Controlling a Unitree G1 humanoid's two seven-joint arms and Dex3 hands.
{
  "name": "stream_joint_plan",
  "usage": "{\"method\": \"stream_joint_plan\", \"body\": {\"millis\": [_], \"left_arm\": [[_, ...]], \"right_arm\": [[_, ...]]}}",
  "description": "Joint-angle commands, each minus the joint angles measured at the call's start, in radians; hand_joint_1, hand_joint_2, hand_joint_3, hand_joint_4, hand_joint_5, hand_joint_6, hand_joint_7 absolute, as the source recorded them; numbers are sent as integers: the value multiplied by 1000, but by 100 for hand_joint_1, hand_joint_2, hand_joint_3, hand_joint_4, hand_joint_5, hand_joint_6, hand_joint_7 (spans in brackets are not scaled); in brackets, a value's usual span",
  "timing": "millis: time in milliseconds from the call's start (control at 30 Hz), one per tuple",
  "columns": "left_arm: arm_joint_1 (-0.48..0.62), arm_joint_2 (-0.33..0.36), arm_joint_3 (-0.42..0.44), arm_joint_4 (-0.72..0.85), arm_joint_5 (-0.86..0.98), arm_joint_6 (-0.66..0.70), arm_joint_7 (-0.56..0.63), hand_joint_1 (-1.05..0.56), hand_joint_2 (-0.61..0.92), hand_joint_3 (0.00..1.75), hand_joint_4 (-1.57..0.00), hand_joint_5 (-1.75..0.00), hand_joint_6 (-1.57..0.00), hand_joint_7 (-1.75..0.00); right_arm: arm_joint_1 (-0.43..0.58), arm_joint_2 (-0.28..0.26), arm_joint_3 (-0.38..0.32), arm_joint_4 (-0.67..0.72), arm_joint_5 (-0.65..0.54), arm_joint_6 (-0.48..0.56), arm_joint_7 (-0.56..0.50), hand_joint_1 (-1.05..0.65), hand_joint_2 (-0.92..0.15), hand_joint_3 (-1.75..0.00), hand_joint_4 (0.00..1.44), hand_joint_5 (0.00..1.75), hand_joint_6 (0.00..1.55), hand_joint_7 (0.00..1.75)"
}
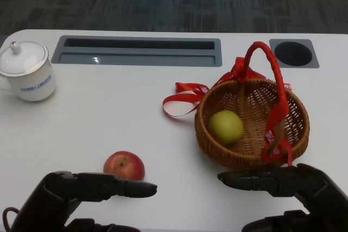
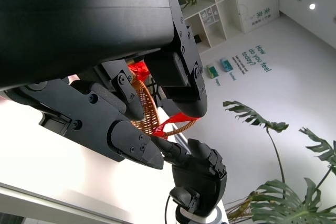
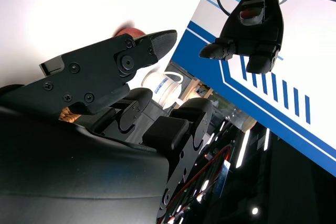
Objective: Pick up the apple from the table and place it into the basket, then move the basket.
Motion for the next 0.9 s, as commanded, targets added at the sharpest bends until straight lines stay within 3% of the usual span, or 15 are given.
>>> {"method": "stream_joint_plan", "body": {"millis": [33, 500, 900], "left_arm": [[4, 6, 7, -6, -4, -6, 7, -23, 72, 0, -105, 0, -97, 0], [3, 3, 13, 0, 15, -22, 14, -24, 72, 0, -103, 0, -96, 0], [-44, 1, 106, 8, 227, -126, 150, -42, 71, 0, -85, 0, -78, 0]], "right_arm": [[2, -13, -6, -6, 12, 1, -1, -24, -80, 0, 80, 0, 75, 0], [-3, -12, -12, 1, 10, -6, -3, -24, -79, 0, 80, 0, 75, 0], [0, -9, -10, -4, 6, -3, -3, -24, -80, 0, 80, 0, 75, 0]]}}
